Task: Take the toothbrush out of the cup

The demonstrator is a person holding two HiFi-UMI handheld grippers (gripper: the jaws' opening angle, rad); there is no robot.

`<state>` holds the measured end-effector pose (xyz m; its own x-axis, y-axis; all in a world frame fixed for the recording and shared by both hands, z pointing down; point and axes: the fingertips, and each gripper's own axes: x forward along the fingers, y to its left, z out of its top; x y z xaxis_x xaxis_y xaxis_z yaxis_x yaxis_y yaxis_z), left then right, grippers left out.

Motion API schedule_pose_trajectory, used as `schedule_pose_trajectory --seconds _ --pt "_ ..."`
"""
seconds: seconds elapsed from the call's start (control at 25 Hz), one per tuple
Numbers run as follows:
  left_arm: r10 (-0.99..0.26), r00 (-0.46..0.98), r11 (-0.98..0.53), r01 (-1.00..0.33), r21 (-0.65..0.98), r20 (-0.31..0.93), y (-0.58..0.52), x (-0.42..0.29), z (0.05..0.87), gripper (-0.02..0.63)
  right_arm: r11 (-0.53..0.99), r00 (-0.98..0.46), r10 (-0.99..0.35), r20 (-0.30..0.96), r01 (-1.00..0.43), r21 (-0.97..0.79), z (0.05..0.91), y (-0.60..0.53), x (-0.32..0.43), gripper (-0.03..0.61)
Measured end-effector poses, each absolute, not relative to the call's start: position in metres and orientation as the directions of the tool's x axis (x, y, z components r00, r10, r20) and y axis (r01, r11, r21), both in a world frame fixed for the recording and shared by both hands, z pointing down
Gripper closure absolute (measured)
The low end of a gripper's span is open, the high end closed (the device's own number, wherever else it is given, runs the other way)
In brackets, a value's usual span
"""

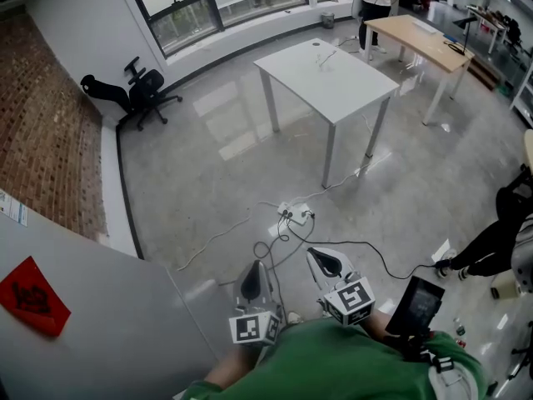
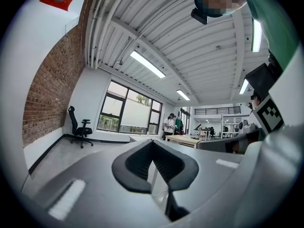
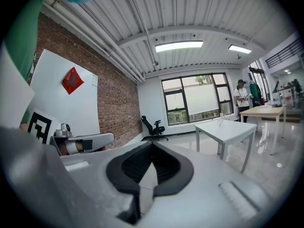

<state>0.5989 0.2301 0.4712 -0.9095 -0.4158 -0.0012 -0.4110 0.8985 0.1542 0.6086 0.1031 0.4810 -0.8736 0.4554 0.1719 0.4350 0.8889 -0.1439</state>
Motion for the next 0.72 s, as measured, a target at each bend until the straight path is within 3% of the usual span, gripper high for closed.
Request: schedule_pose_trajectory --seconds 0.72 --pt "-0.329 -0.944 0.926 -0.328 0.185 -0.026 0.301 0.589 0.466 0.609 0.88 -0.86 0.476 0.186 0.461 -0.115 0.476 0.166 0.585 0.578"
